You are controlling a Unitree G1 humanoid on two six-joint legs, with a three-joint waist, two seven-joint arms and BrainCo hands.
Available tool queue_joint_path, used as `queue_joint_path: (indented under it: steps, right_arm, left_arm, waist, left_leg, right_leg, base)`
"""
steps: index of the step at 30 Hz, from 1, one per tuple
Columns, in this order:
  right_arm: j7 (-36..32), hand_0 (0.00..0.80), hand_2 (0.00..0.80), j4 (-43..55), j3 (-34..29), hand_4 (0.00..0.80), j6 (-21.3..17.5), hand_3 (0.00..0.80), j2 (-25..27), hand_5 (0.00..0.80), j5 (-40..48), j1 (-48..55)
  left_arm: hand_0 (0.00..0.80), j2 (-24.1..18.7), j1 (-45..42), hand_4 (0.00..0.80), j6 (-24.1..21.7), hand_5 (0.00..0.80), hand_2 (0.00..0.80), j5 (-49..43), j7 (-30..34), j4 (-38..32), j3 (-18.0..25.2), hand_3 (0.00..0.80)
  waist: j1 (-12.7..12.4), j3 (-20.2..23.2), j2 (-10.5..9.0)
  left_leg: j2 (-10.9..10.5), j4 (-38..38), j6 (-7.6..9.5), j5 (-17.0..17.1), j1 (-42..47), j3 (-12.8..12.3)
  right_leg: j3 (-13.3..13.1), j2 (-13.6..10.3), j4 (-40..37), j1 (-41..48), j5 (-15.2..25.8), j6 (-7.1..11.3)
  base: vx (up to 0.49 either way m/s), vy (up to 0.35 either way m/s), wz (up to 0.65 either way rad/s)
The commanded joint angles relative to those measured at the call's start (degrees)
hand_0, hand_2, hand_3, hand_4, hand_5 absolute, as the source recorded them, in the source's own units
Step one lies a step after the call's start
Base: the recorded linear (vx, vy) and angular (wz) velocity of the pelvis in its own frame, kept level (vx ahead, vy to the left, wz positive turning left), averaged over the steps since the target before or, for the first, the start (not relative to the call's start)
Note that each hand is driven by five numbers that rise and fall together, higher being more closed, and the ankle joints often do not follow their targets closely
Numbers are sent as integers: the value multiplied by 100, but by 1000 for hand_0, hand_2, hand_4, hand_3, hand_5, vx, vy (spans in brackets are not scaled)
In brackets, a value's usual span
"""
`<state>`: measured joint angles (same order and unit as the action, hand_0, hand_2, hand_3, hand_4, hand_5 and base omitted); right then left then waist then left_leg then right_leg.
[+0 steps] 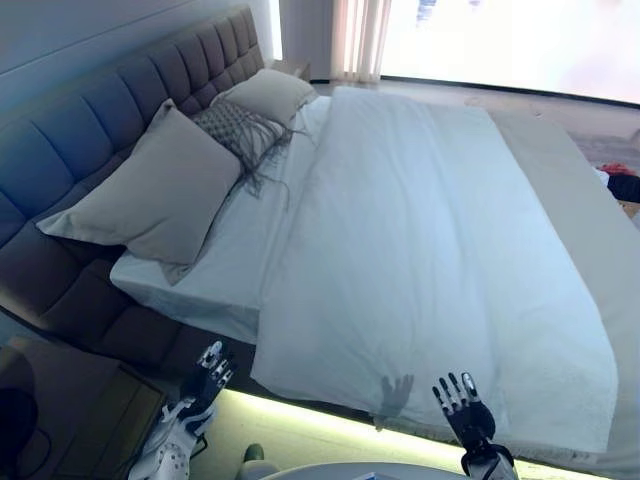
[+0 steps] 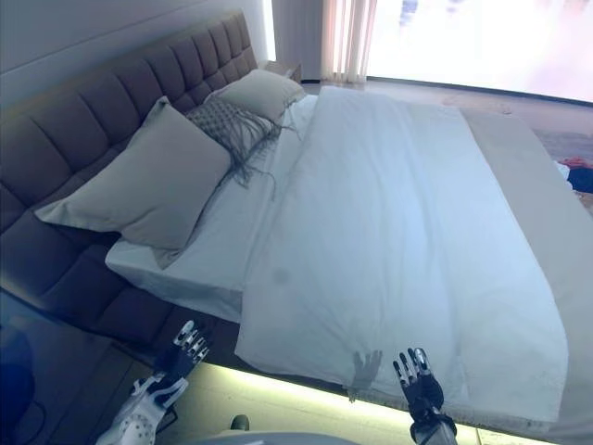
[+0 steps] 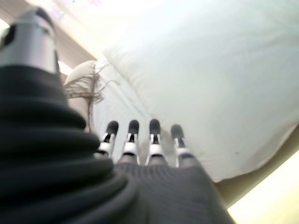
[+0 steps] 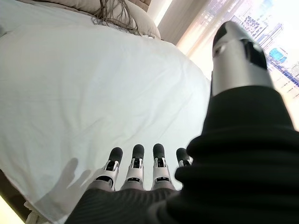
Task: Make the bed neatly
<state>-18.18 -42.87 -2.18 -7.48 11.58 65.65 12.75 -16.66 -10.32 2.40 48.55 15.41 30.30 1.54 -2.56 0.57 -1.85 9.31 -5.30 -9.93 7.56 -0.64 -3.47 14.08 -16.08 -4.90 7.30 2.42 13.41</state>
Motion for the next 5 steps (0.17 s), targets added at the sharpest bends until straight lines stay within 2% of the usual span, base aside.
queue_joint_path:
  steps: [1, 5]
  right_arm:
    - [-42, 0, 0, 328, -104, 0, -40, 0, 41, 0, -216, -185]
    - [-22, 0, 0, 326, -105, 0, -14, 0, 40, 0, -202, -181]
  left_arm:
    - [0, -149, 319, 0, -108, 0, 0, 89, 58, -323, 187, 0]
    - [0, -158, 291, 0, -127, 0, 0, -49, 35, -304, 171, 0]
  waist:
    - [-178, -137, 9]
    - [-176, -120, 18]
  left_leg:
    - [97, 391, 295, -333, 209, -65]
    - [92, 406, 293, -352, 213, -62]
  right_leg:
    - [-9, -135, 336, -427, 512, -25]
    - [-16, -141, 325, -420, 510, -19]
  base:
    - [30, -7, 0]
    - [25, 2, 0]
